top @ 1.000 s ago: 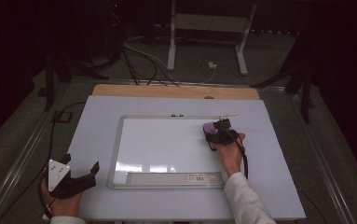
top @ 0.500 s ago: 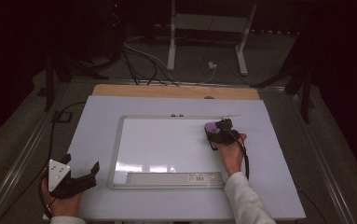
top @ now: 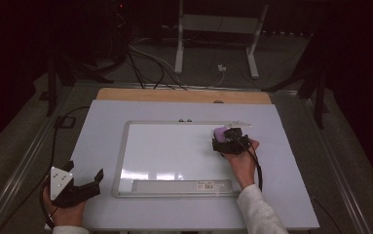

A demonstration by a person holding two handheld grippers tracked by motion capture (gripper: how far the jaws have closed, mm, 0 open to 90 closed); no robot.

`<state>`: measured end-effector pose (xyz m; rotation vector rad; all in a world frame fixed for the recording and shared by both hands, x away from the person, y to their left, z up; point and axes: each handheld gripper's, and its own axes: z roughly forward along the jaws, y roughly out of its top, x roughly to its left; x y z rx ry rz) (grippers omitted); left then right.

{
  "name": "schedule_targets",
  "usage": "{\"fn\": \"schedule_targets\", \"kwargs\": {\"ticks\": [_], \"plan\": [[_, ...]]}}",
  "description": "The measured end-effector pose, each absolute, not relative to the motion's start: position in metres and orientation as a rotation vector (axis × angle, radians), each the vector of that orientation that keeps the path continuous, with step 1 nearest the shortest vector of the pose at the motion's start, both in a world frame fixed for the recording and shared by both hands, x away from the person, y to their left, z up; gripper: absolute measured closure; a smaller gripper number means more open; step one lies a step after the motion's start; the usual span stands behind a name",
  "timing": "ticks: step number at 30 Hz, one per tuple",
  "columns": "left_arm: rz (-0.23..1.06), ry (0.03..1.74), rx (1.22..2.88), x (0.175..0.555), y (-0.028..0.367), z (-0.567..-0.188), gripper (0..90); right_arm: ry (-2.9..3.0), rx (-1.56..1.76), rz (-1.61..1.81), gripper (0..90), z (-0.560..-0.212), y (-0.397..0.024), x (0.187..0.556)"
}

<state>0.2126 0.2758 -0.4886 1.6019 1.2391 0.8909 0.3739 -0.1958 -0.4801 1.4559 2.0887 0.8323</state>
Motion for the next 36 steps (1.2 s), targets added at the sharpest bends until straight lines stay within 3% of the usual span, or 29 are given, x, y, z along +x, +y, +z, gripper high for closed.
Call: {"fn": "schedule_targets", "kwargs": {"ticks": [11, 19, 28, 36], "plan": [[0.889, 1.241, 1.603, 0.213, 0.275, -0.489, 1.1, 2.125, 1.378, 0.762, 31.4, -0.49, -0.198, 0.363], [0.889, 1.241, 1.601, 0.213, 0.275, -0.489, 1.1, 2.104, 1.401, 0.724, 31.9, -0.491, -0.205, 0.366], [0.89, 1.242, 1.601, 0.213, 0.275, -0.489, 1.1, 2.055, 1.473, 0.704, 47.3, -0.489, -0.215, 0.363], [0.893, 1.241, 1.596, 0.212, 0.276, -0.488, 1.1, 2.037, 1.559, 0.78, 48.7, -0.487, -0.227, 0.361]]}}
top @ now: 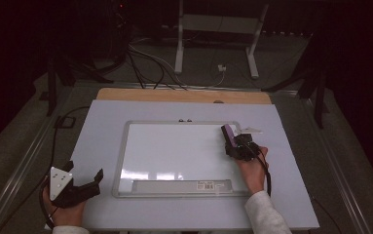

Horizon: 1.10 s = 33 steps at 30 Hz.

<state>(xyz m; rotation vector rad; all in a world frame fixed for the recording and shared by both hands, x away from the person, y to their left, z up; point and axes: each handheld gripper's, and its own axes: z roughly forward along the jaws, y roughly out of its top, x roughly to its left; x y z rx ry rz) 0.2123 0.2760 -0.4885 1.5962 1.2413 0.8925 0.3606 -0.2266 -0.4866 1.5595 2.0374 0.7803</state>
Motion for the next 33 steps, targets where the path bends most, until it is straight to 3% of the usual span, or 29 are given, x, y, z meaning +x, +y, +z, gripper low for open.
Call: {"fn": "schedule_targets", "kwargs": {"ticks": [14, 33], "plan": [[0.891, 1.241, 1.603, 0.213, 0.274, -0.489, 1.1, 2.013, 1.584, 0.807, 62.4, -0.489, -0.241, 0.348], [0.892, 1.241, 1.6, 0.213, 0.275, -0.489, 1.1, 1.831, 1.71, 0.808, 63.7, -0.493, -0.232, 0.359]]}}
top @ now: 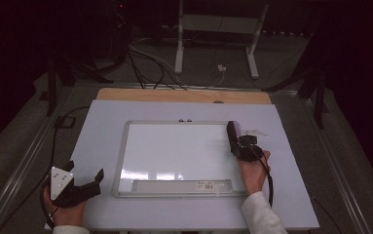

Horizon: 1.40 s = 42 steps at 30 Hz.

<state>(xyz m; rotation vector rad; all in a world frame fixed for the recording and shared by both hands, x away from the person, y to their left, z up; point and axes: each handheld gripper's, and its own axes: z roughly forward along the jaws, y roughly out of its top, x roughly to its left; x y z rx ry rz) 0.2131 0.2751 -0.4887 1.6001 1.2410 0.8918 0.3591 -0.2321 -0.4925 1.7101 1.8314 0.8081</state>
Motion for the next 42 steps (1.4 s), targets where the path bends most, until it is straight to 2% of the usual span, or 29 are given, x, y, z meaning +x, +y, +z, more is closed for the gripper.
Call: {"fn": "schedule_targets", "kwargs": {"ticks": [15, 17, 21, 24, 28, 42], "plan": [[0.89, 1.239, 1.603, 0.213, 0.274, -0.489, 1.1, 1.815, 1.733, 0.8, 61.5, -0.493, -0.227, 0.365], [0.889, 1.24, 1.603, 0.213, 0.274, -0.489, 1.1, 1.835, 1.73, 0.832, 56.2, -0.492, -0.228, 0.365], [0.89, 1.239, 1.6, 0.213, 0.275, -0.489, 1.1, 1.856, 1.712, 0.933, 35.5, -0.484, -0.231, 0.36], [0.886, 1.239, 1.601, 0.213, 0.274, -0.489, 1.1, 1.889, 1.66, 0.979, 24.1, -0.476, -0.237, 0.354], [0.877, 1.235, 1.595, 0.213, 0.275, -0.488, 1.1, 1.883, 1.557, 1.036, 15.2, -0.468, -0.252, 0.339], [0.847, 1.204, 1.541, 0.214, 0.275, -0.477, 1.0, 1.838, 1.313, 1.236, 9.0, -0.474, -0.304, 0.274]]}}
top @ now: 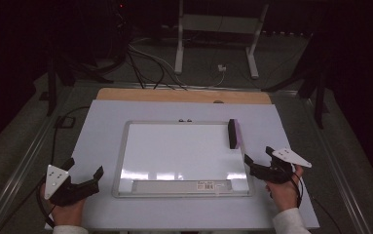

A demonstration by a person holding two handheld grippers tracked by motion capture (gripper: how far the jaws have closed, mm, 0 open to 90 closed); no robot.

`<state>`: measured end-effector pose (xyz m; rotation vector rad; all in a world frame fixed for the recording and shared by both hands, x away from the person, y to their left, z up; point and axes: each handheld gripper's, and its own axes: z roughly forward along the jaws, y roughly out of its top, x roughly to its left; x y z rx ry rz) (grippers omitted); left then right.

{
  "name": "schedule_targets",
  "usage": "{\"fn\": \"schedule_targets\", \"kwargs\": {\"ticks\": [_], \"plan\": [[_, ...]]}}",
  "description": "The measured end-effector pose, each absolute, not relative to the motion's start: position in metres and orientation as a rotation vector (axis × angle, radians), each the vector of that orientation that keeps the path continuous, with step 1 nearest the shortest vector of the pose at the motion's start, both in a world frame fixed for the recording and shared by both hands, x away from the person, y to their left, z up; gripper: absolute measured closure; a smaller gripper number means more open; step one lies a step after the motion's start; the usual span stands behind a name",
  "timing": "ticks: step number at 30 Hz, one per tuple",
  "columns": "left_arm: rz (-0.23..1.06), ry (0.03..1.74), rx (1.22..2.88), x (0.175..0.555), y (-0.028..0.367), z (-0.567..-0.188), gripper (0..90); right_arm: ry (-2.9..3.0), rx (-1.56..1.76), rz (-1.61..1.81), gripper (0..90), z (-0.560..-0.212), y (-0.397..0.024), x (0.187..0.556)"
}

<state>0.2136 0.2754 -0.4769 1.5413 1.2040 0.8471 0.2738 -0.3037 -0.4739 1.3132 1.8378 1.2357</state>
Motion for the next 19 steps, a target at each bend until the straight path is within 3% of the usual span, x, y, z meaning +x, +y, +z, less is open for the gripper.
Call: {"fn": "schedule_targets", "kwargs": {"ticks": [7, 19], "plan": [[0.847, 1.204, 1.53, 0.216, 0.276, -0.475, 0.5, 1.801, 1.281, 1.279, 3.7, -0.479, -0.317, 0.249], [0.824, 1.226, 1.549, 0.219, 0.276, -0.48, 0.4, 1.754, 1.238, 1.261, 0.0, -0.478, -0.32, 0.239]]}}
